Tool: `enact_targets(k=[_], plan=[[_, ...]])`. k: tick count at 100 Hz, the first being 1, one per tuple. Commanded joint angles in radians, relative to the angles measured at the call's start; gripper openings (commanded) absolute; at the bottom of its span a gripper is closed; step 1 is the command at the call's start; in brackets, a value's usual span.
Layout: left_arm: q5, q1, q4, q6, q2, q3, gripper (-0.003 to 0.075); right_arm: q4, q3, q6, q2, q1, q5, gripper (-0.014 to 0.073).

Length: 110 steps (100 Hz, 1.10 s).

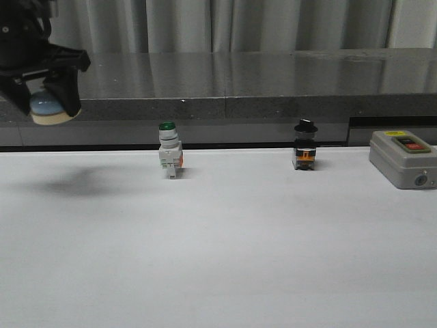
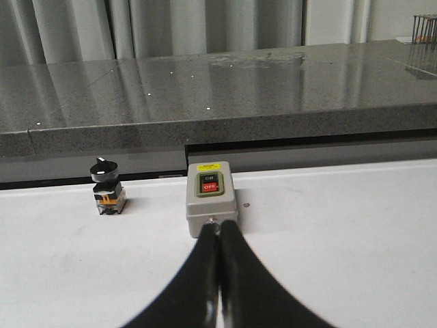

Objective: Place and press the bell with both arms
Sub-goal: 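Lift the blue bell with the left gripper and carry it toward the table center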

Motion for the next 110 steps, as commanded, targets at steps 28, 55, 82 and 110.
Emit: enact_targets(k=[28,55,82,110], plan=[[-0.027,-0.241,-0.013,0.001,-0.11,-0.033,0.0332,-0.006,-0.015,-0.001,-0.012,-0.005,-0.082,-0.006],[-0.046,-0.428,-0.015,0.002,-0.047,-0.033,0.0332,-0.006,-0.015,-0.001,-0.012,-0.005,-0.082,-0.006],[-0.058,-0.544,-0.015,0.004,0.038,-0.036,0.0332,-0.006,-0.015,-0.001,-0.012,-0.005,-0.082,-0.006],[-0.066,-0.553,-0.017,0.008,0.114,-0.036,0.0344,-0.006,-0.015,-0.001,-0.012,-0.005,-0.082,-0.006]])
